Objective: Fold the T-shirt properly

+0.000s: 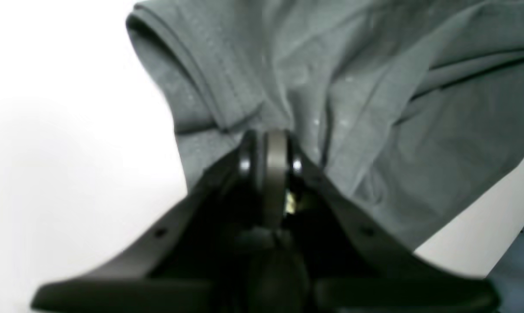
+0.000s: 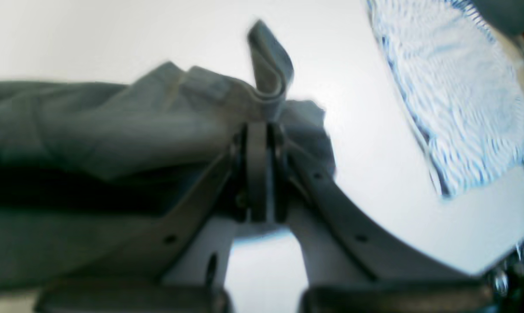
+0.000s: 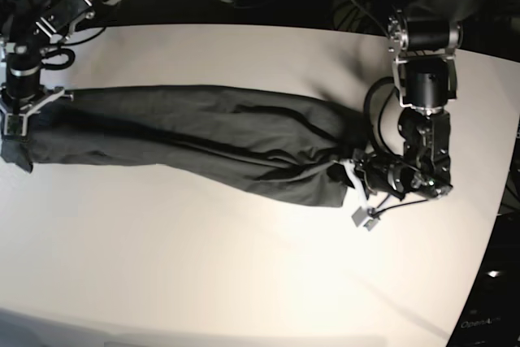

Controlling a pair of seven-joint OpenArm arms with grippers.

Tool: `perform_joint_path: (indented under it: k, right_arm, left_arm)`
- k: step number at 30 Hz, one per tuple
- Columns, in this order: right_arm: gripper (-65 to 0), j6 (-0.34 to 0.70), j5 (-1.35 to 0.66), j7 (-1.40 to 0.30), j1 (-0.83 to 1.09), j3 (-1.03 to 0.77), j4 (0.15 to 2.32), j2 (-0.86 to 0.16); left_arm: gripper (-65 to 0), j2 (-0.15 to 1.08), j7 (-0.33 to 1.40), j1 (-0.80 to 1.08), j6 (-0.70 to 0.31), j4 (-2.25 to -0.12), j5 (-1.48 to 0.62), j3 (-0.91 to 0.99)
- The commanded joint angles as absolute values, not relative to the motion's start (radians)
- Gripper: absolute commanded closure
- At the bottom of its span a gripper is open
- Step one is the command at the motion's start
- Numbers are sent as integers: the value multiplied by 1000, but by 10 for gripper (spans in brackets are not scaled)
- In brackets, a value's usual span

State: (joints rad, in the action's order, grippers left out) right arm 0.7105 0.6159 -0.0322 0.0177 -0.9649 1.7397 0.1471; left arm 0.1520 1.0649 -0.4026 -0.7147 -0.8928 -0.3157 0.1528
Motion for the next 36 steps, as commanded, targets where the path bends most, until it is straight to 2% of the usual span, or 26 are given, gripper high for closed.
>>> perform_joint_path:
  k: [1, 16, 28, 36]
  right_arm:
    - [-9, 698, 582, -10, 19, -964, 1773, 133]
    - [-9, 698, 433, -8, 186, -1006, 1807, 157]
    - [-15, 698, 473, -15, 151, -1004, 1791, 157]
    - [-15, 698, 519, -16, 39, -1001, 1776, 153]
  left_arm:
    - [-41, 151, 1168, -381, -698, -875, -214, 143]
    - [-41, 151, 1168, -400, -698, -875, -214, 143]
    - [-41, 151, 1173, -395, -698, -874, -214, 143]
    - [-41, 151, 1176, -394, -698, -874, -214, 142]
